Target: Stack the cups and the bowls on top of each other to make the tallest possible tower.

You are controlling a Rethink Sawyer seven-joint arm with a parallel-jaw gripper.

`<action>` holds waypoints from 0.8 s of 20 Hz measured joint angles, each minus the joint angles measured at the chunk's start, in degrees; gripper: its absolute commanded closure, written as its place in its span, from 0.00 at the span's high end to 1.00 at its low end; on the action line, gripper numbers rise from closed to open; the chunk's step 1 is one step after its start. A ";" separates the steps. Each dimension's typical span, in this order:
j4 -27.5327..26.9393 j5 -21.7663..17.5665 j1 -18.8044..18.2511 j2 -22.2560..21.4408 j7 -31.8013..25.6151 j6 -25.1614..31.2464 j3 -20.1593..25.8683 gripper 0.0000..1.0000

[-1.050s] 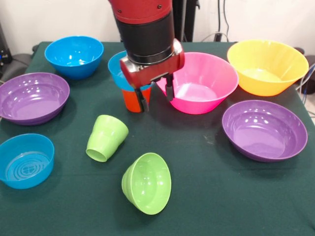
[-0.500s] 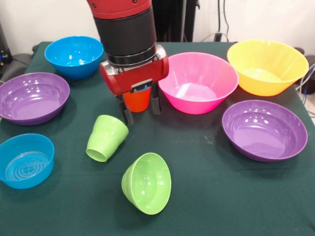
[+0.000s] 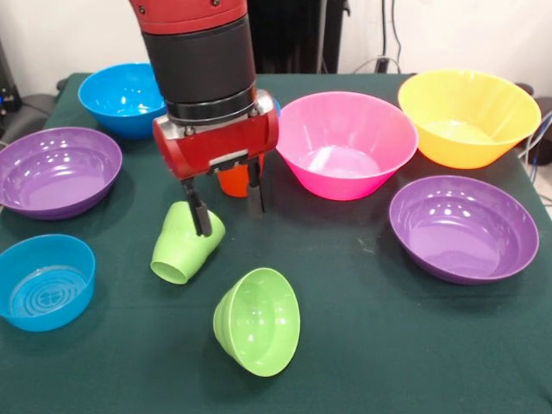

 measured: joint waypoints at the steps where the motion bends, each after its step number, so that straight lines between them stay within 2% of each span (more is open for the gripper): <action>1: -0.14 -0.40 -0.07 0.18 0.00 -0.09 -0.01 1.00; 16: -1.06 -8.94 -1.87 4.78 0.00 -0.49 -0.01 1.00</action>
